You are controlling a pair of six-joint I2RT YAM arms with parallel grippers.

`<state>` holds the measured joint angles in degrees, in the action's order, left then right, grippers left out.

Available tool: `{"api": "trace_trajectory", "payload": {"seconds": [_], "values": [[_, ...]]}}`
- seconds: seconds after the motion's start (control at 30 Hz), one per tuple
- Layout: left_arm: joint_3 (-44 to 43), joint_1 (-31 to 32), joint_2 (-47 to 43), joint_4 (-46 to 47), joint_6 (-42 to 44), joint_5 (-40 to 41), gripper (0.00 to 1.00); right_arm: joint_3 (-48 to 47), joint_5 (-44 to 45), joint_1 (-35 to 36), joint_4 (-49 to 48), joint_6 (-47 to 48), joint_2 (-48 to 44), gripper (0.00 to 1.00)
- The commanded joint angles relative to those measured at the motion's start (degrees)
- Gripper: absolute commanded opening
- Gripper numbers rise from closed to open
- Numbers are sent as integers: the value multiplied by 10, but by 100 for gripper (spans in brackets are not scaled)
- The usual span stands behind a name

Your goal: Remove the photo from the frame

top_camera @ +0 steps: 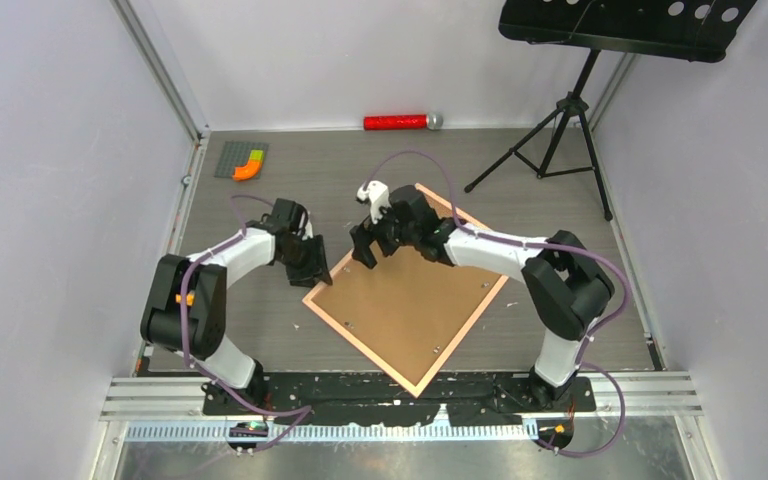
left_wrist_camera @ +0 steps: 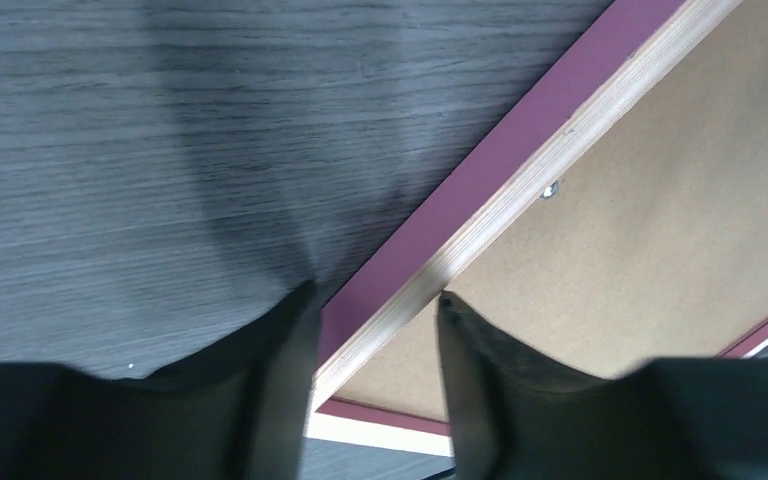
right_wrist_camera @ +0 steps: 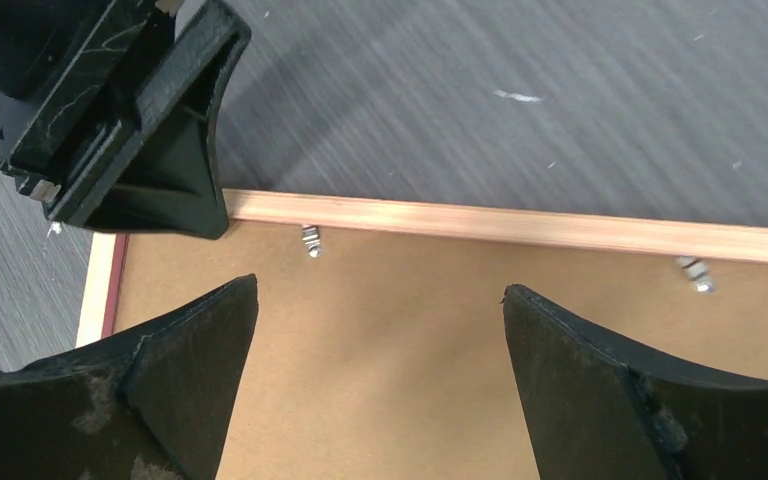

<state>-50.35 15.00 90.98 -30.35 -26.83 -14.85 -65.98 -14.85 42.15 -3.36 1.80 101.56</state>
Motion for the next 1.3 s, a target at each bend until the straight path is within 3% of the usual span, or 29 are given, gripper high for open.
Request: {"api": "trace_trajectory", "payload": {"seconds": [0.0,0.13,0.33,0.77,0.9,1.1,1.27], "values": [[33,8,10,35,-3,-21,40,17,63,28,-60,-43,7,99],[92,40,-9,70,-38,-14,29,46,100,58,-75,-27,5,100],[140,89,-43,52,-79,60,17,67,159,85,-38,27,16,94],[140,111,-39,49,-85,54,13,30,156,105,-47,39,89,80],[144,119,-39,49,-99,48,12,8,198,105,-53,-8,114,65],[167,135,-44,60,-129,35,10,3,304,105,-20,-108,130,32],[183,141,-51,56,-141,35,10,10,347,102,-9,-180,135,24]]}}
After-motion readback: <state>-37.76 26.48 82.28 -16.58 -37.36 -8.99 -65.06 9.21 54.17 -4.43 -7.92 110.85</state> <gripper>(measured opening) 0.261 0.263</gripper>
